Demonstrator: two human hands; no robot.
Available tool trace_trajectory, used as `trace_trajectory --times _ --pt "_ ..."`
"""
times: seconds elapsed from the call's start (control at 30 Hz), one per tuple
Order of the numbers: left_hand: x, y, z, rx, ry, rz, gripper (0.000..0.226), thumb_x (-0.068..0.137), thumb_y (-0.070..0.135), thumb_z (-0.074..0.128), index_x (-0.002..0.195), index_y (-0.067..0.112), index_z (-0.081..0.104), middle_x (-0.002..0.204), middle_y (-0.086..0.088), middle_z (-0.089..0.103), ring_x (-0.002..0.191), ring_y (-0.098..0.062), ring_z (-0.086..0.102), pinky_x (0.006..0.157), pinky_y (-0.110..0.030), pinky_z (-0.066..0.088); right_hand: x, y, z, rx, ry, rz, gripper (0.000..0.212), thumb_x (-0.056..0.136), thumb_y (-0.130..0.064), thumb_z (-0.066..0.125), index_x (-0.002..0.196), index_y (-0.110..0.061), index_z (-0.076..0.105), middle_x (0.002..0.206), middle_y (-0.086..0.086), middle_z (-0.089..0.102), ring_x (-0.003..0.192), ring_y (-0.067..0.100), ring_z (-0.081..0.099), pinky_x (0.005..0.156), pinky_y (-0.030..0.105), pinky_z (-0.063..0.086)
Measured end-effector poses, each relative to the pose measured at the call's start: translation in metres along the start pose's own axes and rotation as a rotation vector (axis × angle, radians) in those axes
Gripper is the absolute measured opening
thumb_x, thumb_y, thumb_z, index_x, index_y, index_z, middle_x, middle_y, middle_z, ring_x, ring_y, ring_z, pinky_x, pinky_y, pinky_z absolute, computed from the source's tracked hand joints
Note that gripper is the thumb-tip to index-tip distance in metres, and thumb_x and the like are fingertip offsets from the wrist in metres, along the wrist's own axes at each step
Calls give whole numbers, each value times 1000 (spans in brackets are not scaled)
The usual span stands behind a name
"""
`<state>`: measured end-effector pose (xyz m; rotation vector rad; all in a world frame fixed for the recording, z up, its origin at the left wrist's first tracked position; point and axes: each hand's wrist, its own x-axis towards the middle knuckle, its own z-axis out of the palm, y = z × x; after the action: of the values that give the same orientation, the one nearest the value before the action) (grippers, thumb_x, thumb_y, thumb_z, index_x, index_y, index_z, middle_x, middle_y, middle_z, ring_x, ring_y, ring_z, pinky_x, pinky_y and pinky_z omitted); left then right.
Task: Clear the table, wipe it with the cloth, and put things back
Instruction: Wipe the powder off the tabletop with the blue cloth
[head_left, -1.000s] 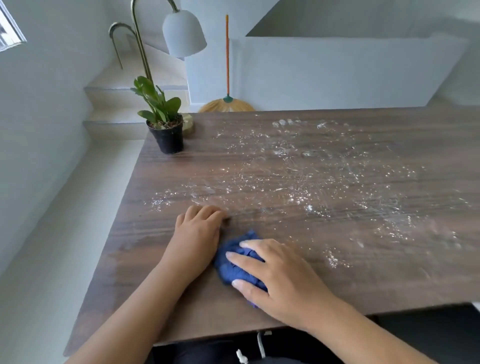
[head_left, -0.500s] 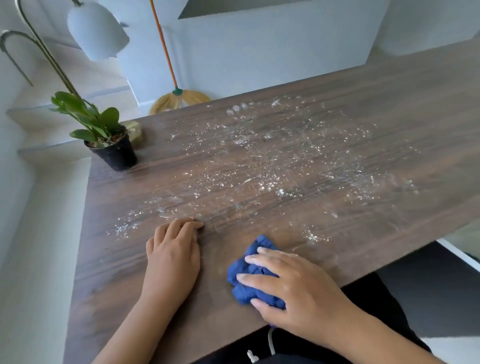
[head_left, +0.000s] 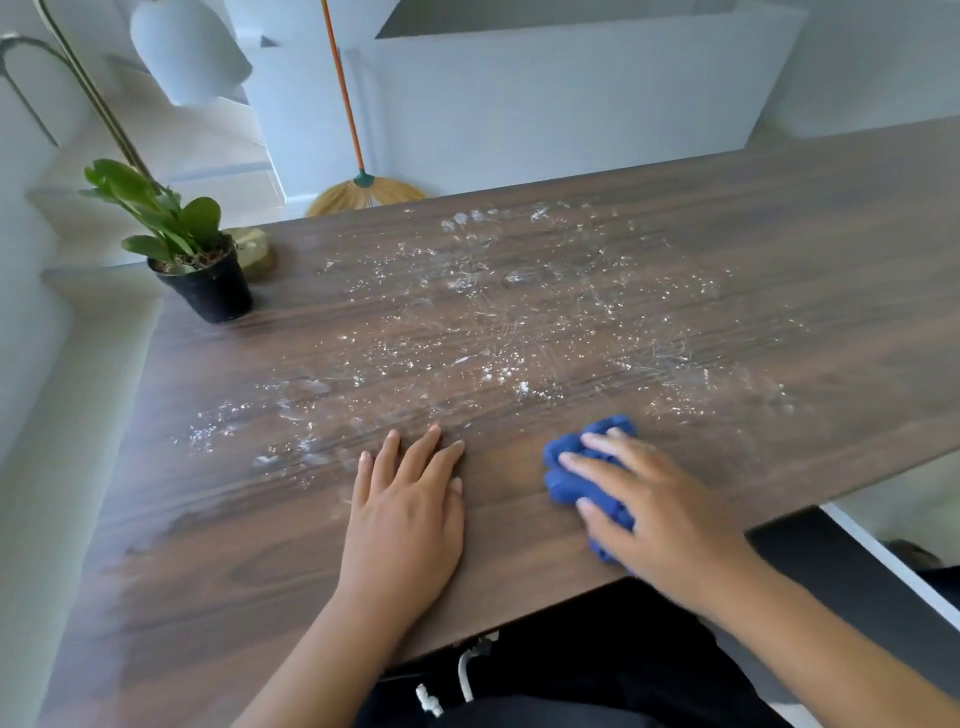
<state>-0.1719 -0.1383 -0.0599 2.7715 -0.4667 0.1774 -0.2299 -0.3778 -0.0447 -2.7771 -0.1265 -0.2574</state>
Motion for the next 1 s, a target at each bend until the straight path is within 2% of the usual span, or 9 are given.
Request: trace_trajectory --times 0.1,0.2,0.33,0.5,0.6,0.7,0.8,0.93,1.0 --pt "3 9 0 3 -3 -44 50 90 44 28 129 29 54 144 7 46 139 -28 33 113 -49 19 25 8 5 -61 26 159 48 85 -46 43 130 -34 57 140 -3 48 121 21 53 89 35 49" --pt "8 27 2 -6 -15 -32 51 89 46 29 132 31 51 145 8 46 140 -23 30 114 -46 19 29 -17 15 -75 57 28 46 82 -43 49 125 -29 62 132 3 57 118 25 57 88 34 50" --pt "10 41 10 42 -39 -44 52 89 51 29 134 36 51 146 8 44 141 -23 30 115 -49 19 -3 19 -1 3 -50 -113 45 83 -50 48 125 -38 60 136 -10 54 128 12 48 99 26 41" --pt "14 49 10 82 -40 -79 54 86 57 33 131 33 52 143 5 47 138 -27 33 113 -51 20 11 76 -19 -56 43 196 44 89 -45 49 131 -37 54 142 -9 45 126 14 44 91 33 46" --pt "29 67 15 70 -48 -68 56 84 58 36 130 32 53 143 4 47 137 -28 35 111 -51 23 26 53 -8 -123 99 163 47 86 -43 45 128 -30 59 135 1 52 119 22 53 84 36 50" --pt "36 80 22 47 -50 -33 54 83 58 39 128 32 55 141 4 50 134 -30 39 109 -52 28 6 59 -15 -35 -12 -33 48 84 -49 45 127 -35 59 138 -8 51 127 11 47 97 22 39" --pt "32 77 24 59 -38 -28 53 86 59 38 130 35 53 144 6 47 137 -30 36 112 -50 24 -8 103 -40 96 -114 -59 48 83 -54 49 129 -42 55 143 -21 43 137 1 31 108 14 20" --pt "38 82 22 15 -48 -76 53 83 61 35 126 36 51 141 9 45 136 -25 32 112 -47 19 30 133 -38 -4 61 272 44 88 -42 55 131 -34 55 142 -9 45 130 19 43 102 35 38" --pt "48 90 20 -18 -49 -100 51 82 61 36 123 35 51 135 8 45 129 -22 33 109 -44 20 41 113 -26 -79 107 251 45 89 -43 53 132 -30 56 141 -3 46 126 23 45 96 39 43"
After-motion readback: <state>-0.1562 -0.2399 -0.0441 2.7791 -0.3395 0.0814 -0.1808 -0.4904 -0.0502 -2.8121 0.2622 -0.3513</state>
